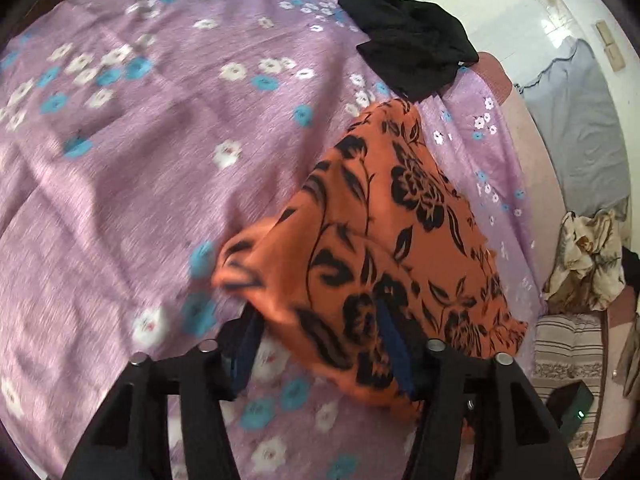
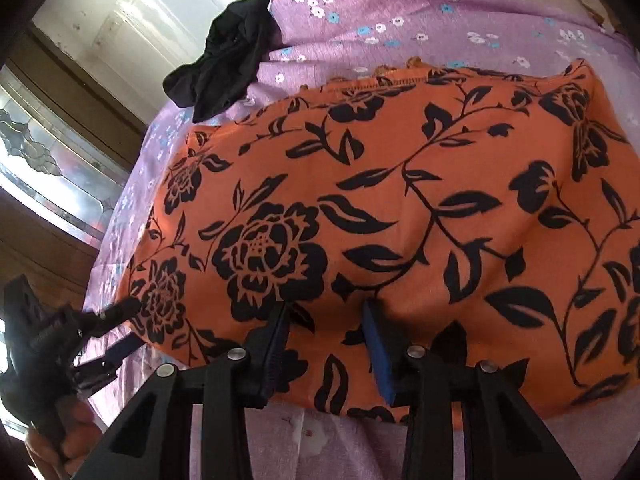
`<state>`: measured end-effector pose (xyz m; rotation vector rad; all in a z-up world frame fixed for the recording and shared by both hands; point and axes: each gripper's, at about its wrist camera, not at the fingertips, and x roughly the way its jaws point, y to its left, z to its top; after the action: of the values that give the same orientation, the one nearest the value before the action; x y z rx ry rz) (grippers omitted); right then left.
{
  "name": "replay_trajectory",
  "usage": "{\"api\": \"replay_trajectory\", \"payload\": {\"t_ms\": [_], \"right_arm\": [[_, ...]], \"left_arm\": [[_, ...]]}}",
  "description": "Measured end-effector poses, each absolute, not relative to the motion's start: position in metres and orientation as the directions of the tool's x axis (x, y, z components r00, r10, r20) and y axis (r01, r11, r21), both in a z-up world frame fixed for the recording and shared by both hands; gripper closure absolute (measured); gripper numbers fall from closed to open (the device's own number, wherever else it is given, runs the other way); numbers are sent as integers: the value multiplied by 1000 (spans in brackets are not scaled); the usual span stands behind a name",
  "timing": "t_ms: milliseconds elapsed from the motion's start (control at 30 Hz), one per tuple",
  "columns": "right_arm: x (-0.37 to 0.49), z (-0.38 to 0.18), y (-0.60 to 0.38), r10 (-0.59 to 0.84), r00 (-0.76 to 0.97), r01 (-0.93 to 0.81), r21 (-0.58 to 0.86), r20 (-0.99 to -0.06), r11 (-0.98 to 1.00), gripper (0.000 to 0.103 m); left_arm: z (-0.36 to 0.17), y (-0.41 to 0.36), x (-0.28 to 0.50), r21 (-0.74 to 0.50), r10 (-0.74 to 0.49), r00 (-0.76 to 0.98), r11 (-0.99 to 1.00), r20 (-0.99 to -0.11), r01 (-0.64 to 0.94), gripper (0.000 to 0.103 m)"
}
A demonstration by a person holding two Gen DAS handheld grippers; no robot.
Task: Fold small clothes
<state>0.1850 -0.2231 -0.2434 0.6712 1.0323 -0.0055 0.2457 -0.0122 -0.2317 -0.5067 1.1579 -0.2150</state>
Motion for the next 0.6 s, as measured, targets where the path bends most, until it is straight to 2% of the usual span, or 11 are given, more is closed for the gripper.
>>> {"api": "replay_trajectory", "payload": {"t_ms": [33,133,267,300,333,400,467,533,600], "right_arm": [[186,-244,-225,311,527,307,518,-791,798,62],[187,-247,-233,358,525,302,562,-772,770,62],[188,-250,-245,418,520,285,613,-745,737,62],[187,-251,-248,432,517,278,623,-739,732,62],[185,-250,-250,447,515,272,633,-732,724,62],[181,-251,-258,483,514,277,670,-709,689,62],[175,-243,-267,492,549,268,700,-676,662,62],[171,-231,-273,453,594,248,687,-665,683,60],[167,-225,-279,403,636,239,665,-657,707,60]], "left_arm": [[-231,-17,249,-460,-389,407,883,-827,-90,63],[-232,-31,257,-414,-342,434,907,-834,-80,79],[-231,-43,259,-366,-296,467,928,-833,-65,81],[-233,-42,263,-362,-292,467,930,-834,-65,76],[-234,-43,266,-373,-302,464,925,-833,-67,61],[-237,-43,269,-427,-355,460,902,-814,-60,48],[-237,-45,270,-407,-336,468,912,-818,-56,48],[-239,-49,276,-372,-298,475,926,-828,-67,78],[-238,-47,275,-389,-309,480,918,-821,-76,82]]}}
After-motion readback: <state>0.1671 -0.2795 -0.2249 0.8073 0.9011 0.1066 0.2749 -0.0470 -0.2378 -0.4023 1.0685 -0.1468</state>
